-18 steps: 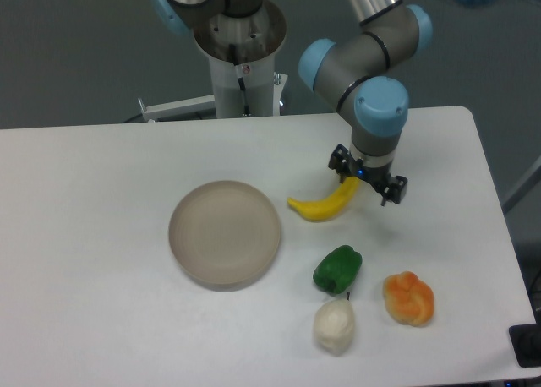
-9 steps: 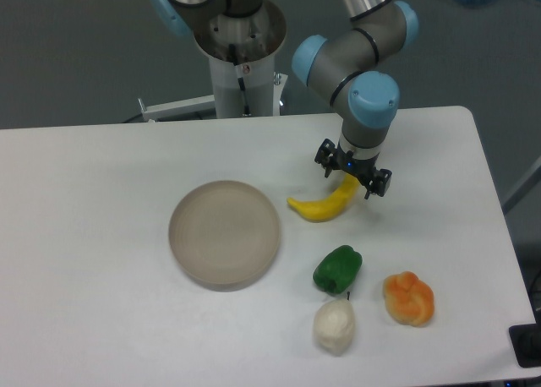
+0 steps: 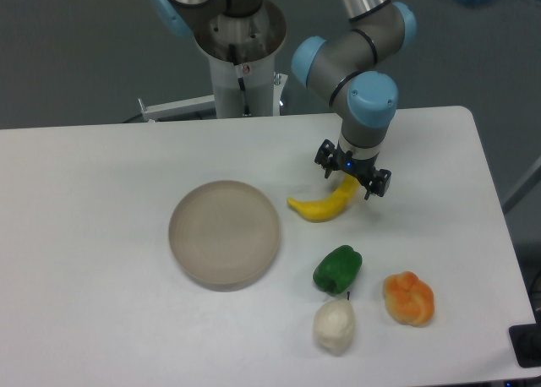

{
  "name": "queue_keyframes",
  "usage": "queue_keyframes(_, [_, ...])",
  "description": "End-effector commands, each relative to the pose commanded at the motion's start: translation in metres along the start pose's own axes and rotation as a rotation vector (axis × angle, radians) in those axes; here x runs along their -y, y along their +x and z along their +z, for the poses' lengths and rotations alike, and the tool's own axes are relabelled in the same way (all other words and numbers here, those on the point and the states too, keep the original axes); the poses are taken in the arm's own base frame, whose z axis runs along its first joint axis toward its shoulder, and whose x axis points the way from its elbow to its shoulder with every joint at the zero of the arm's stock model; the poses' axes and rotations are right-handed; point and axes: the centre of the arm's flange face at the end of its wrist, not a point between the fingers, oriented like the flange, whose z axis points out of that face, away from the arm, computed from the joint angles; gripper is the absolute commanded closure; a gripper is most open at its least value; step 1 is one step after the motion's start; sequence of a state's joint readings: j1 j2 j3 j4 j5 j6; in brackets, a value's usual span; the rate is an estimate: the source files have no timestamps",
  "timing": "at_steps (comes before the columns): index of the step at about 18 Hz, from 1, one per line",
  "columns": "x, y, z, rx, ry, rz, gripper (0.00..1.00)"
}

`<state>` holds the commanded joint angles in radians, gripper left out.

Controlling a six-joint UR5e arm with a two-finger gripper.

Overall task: Pick up the banana from the table
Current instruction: 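Lower the gripper onto the banana and close it around the banana, then lift the grasped banana up off the table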

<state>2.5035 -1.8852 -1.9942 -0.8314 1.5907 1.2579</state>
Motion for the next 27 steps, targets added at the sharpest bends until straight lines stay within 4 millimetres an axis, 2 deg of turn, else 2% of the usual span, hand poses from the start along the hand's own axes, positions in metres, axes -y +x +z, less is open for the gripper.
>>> queue_keyframes(5, [0.003, -0.005, 0.008, -0.003, -0.001, 0.002, 0.01])
queue_keyframes(8, [0.002, -0.003, 0.010, -0.004, -0.003, 0.002, 0.06])
queue_keyframes(9, [0.002, -0.002, 0.011, -0.008, -0.004, 0.003, 0.11])
queue_keyframes(13, [0.001, -0.002, 0.011, -0.010, -0.005, 0.002, 0.44])
queue_keyframes(14, [0.002, -0.001, 0.011, -0.010, -0.005, 0.003, 0.56])
queue_keyframes(16, [0.002, -0.001, 0.010, -0.008, -0.004, 0.003, 0.66])
queue_keyframes(21, [0.001, -0.001, 0.008, -0.005, -0.003, 0.002, 0.76])
queue_keyframes(24, [0.001, -0.002, 0.007, -0.002, -0.002, 0.003, 0.78])
queue_keyframes(27, [0.001, -0.011, -0.005, 0.026, -0.003, 0.001, 0.79])
